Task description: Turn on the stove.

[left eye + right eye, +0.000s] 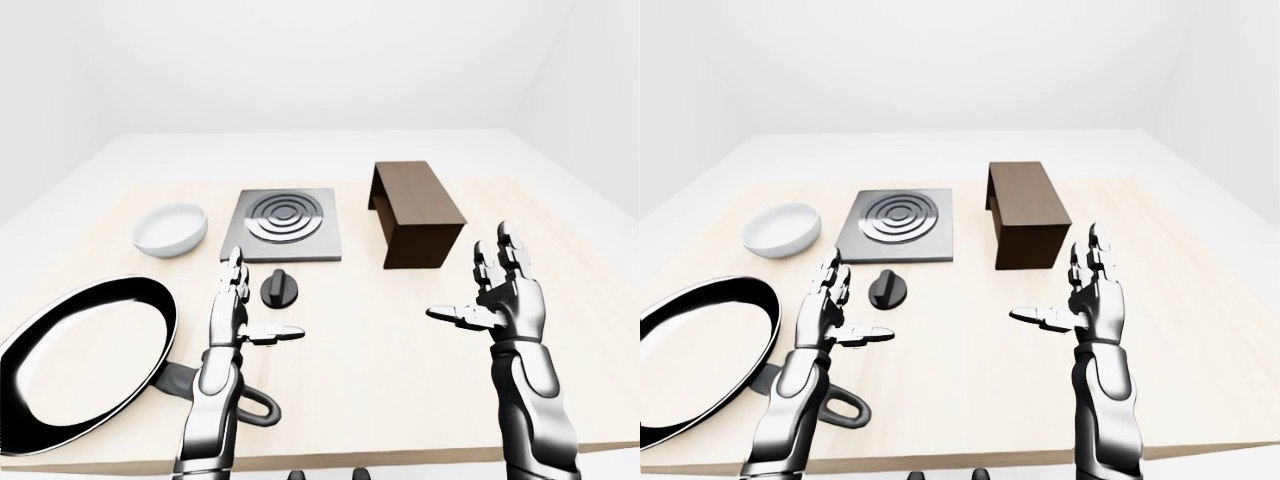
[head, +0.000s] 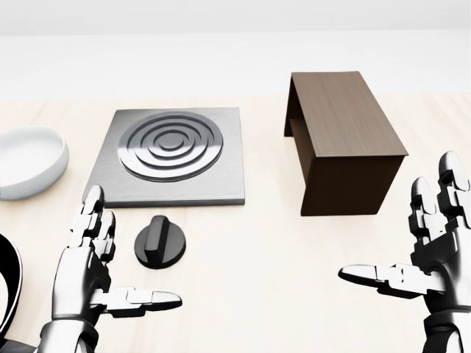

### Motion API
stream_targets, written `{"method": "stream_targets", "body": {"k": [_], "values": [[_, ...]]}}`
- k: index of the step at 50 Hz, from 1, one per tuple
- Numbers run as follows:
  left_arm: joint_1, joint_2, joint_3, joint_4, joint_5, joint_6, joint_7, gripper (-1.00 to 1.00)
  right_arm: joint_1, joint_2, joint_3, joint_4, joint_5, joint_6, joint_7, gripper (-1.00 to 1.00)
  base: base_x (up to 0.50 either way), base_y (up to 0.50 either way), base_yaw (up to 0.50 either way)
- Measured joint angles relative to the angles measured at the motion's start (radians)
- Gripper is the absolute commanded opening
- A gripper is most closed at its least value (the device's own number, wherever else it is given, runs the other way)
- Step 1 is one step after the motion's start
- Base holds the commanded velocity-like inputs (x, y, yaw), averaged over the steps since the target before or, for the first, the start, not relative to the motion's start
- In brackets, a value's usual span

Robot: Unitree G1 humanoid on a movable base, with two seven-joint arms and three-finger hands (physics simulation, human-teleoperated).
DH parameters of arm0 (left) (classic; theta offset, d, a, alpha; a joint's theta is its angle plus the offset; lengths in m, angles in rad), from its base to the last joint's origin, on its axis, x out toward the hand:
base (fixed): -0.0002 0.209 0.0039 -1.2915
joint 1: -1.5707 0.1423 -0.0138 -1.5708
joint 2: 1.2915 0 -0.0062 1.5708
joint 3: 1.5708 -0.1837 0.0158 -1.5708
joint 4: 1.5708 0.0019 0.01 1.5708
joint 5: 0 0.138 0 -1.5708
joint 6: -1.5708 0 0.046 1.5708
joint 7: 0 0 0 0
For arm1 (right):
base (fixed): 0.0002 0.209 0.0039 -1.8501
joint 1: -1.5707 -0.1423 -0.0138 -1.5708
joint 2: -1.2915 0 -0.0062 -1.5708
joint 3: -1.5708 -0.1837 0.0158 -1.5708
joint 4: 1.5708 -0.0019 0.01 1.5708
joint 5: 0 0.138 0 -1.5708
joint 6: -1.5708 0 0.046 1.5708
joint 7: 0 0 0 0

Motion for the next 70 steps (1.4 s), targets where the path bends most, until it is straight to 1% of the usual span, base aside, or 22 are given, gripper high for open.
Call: {"method": "stream_targets", "body": {"k": [11, 27, 33, 36, 44, 49, 70], "values": [[0.0, 0.0, 0.0, -0.007, -0.001, 0.005, -0.001, 1.0, 0.0, 0.001, -0.001, 0.0, 0.003, 0.0, 0.002, 1.0, 0.26, 0.0, 0.0], [-0.004, 0.0, -0.003, 0.008, -0.002, 0.004, -0.006, 1.0, 0.004, 0.002, -0.004, -0.006, 0.014, 0.0, 0.004, 1.0, 0.0, 0.0, 0.0], [-0.031, -0.002, -0.005, 0.023, -0.006, 0.022, -0.003, 1.0, 0.006, 0.003, -0.004, -0.011, 0.017, 0.0, 0.004, 1.0, 0.0, 0.0, 0.0], [-0.056, -0.002, -0.006, 0.045, -0.006, 0.024, 0.003, 1.0, 0.007, 0.004, -0.005, -0.013, 0.018, 0.0, 0.005, 1.0, 0.0, 0.0, 0.0], [-0.119, 0.0, -0.005, 0.125, -0.006, 0.008, 0.017, 1.0, 0.01, 0.005, -0.004, -0.014, 0.02, 0.0, 0.006, 1.0, 0.0, 0.0, 0.0], [-0.145, 0.002, -0.004, 0.171, -0.004, -0.01, 0.023, 1.0, 0.01, 0.006, -0.003, -0.011, 0.019, 0.0, 0.007, 1.0, 0.0, 0.0, 0.0], [-0.185, 0.003, -0.008, 0.307, -0.005, -0.056, 0.023, 1.0, 0.009, 0.006, 0.001, 0.005, 0.017, 0.0, 0.007, 1.0, 0.0, 0.0, 0.0]]}}
